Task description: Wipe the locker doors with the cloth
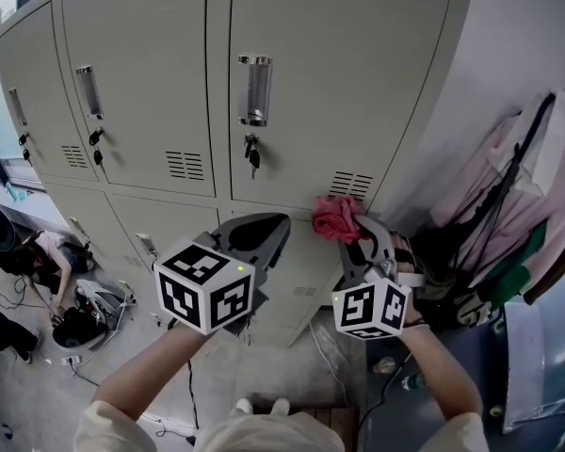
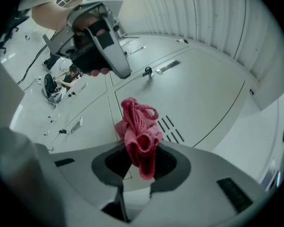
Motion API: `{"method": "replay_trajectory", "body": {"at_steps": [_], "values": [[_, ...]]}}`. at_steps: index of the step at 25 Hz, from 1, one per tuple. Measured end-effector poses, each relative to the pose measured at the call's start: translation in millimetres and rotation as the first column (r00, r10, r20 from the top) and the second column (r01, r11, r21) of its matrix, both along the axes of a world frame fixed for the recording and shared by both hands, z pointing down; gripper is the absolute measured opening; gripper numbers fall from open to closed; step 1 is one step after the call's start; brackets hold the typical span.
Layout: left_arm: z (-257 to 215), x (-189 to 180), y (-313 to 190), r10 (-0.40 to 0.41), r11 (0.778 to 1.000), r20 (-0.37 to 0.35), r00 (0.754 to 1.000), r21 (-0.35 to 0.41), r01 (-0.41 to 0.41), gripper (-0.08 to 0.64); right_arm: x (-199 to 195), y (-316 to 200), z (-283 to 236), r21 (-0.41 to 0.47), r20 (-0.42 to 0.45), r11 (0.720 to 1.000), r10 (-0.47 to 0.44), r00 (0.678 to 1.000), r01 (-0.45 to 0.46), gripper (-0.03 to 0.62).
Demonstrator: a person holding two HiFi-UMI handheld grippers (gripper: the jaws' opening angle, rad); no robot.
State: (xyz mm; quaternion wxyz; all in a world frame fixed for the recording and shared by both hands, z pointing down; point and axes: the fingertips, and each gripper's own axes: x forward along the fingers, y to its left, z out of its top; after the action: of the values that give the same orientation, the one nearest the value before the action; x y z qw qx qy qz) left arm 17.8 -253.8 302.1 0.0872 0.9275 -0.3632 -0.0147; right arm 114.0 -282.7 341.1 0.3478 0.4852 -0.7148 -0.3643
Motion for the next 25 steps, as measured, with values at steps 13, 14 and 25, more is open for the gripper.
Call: {"method": "replay_trajectory", "body": {"at_steps": [13,14,25], "values": [[-22.8,-21.7,9.5,-0.037,0.998,-0.03,0.999,0.05,0.038,0.005,-39.8,-10.5,-122.3,0.133,0.113,0.989,-0.073,0.991,0.058,0.098],[-23.7,-23.5,10.6,-0.039,0.998,-0.029,0.999,0.052,0.04,0.005,-40.4,-12.4,-126.4,0.135,0.122,0.989,-0.071,0.99,0.054,0.098],[-36.5,-31.8,6.8,-0.074,0.992,-0.007,0.997,0.098,0.075,0.005,-51.5,-19.3,-141.6,0.161,0.15,0.987,-0.044,0.988,0.019,0.098]]}}
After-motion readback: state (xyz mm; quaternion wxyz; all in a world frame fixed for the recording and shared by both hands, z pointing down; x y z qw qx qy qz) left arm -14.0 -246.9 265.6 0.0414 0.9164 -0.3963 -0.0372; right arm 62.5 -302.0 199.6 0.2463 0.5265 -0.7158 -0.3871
